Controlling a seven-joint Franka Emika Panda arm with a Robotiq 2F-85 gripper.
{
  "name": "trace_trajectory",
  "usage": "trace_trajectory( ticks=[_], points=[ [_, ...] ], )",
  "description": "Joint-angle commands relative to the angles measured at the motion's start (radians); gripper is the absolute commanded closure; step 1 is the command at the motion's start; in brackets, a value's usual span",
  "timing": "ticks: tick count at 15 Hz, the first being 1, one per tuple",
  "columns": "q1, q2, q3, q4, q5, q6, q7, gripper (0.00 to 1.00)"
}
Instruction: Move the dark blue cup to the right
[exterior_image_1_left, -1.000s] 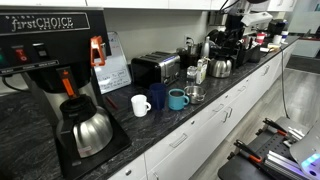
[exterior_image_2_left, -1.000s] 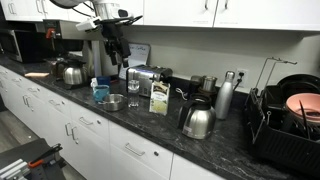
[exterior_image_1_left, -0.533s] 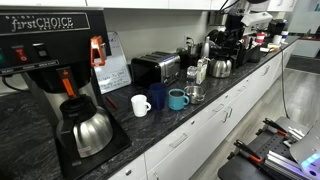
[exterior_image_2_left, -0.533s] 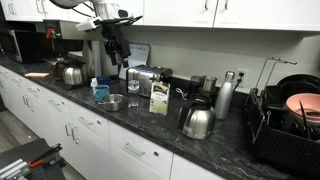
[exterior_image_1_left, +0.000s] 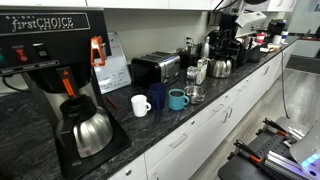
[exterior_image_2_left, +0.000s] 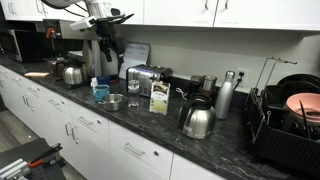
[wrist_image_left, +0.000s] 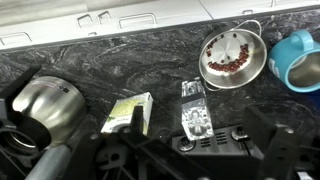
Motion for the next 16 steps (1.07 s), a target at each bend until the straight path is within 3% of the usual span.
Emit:
trace_trajectory(
  ticks=[1, 4, 16],
  points=[
    [0.024, 0.013, 0.042, 0.012, 0.005, 0.037, 0.033, 0.0],
    [0.031, 0.034, 0.09, 0.021, -0.004, 0.072, 0.113, 0.0],
    [0.037, -0.003, 0.097, -0.003, -0.016, 0.056, 0.109, 0.0]
  ],
)
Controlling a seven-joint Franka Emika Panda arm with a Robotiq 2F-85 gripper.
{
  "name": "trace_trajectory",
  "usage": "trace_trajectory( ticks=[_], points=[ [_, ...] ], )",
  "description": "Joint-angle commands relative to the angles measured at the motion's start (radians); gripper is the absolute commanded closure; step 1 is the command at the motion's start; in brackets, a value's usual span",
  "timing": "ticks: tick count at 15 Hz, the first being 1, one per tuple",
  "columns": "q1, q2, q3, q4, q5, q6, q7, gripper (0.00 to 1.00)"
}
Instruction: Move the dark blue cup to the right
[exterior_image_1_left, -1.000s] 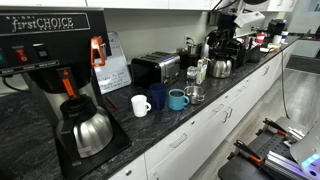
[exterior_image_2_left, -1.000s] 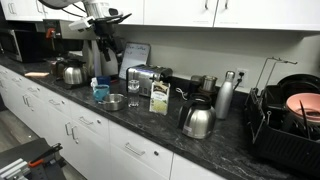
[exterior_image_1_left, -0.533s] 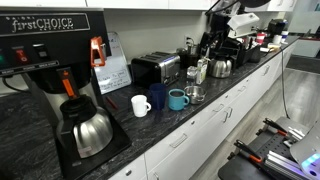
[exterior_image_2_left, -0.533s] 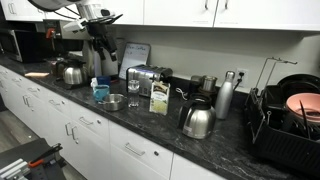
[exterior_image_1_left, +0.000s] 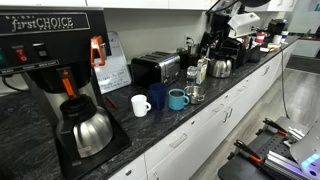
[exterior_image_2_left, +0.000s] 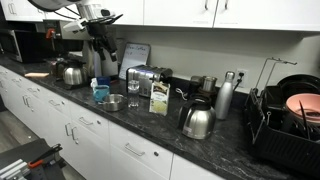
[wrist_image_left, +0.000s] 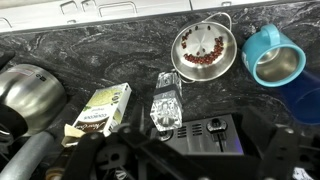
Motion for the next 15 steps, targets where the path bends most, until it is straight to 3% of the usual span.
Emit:
trace_trajectory(
  ticks=[1, 5, 10, 15],
  points=[
    [-0.002, -0.007, 0.025, 0.001, -0.018, 0.013, 0.021, 0.0],
    [0.024, 0.03, 0.071, 0.034, -0.014, 0.011, 0.032, 0.0],
    [0.039, 0.132, 0.141, 0.07, -0.047, 0.101, 0.082, 0.0],
    [0.075, 0.257, 0.149, 0.165, -0.019, 0.149, 0.072, 0.0]
  ],
)
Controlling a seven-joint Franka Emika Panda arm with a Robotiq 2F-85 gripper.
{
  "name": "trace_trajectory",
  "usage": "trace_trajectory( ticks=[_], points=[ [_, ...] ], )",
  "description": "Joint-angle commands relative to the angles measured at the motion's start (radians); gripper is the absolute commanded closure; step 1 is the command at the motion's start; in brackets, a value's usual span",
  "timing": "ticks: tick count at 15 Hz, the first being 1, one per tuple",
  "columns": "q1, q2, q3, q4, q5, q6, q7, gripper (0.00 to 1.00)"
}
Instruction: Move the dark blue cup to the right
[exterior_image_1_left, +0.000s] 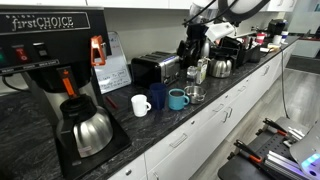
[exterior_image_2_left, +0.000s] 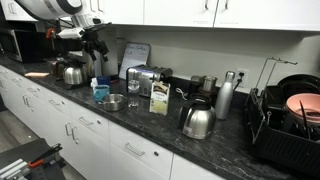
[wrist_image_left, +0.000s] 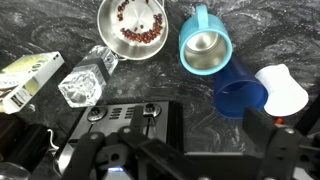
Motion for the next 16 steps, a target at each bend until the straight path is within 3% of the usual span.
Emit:
trace_trajectory(
  ticks=[1, 16],
  points=[
    [0.028, 0.09, -0.011, 0.076, 0.014, 0.009, -0.006, 0.0],
    [0.044, 0.131, -0.017, 0.1, 0.002, -0.008, 0.025, 0.0]
  ],
)
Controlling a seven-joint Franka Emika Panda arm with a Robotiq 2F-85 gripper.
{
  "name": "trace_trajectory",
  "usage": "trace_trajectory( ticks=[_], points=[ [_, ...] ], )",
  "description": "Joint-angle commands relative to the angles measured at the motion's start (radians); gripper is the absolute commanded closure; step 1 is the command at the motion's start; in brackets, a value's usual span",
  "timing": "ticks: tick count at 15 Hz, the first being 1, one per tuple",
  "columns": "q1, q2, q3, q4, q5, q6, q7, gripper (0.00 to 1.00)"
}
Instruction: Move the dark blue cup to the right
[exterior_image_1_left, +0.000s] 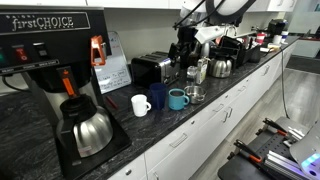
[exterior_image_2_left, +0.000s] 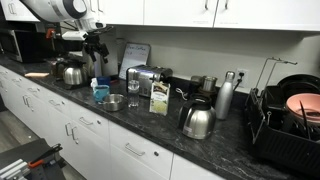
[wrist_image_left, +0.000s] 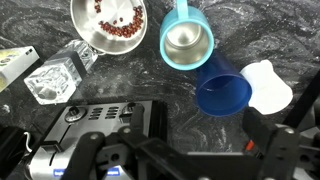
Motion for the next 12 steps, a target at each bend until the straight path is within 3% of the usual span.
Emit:
trace_trajectory(
  ticks=[1, 12],
  points=[
    [0.016, 0.036, -0.012, 0.023, -0.002, -0.008, 0.033, 0.0],
    [0.056, 0.234, -0.034, 0.144, -0.026, -0.017, 0.126, 0.0]
  ],
)
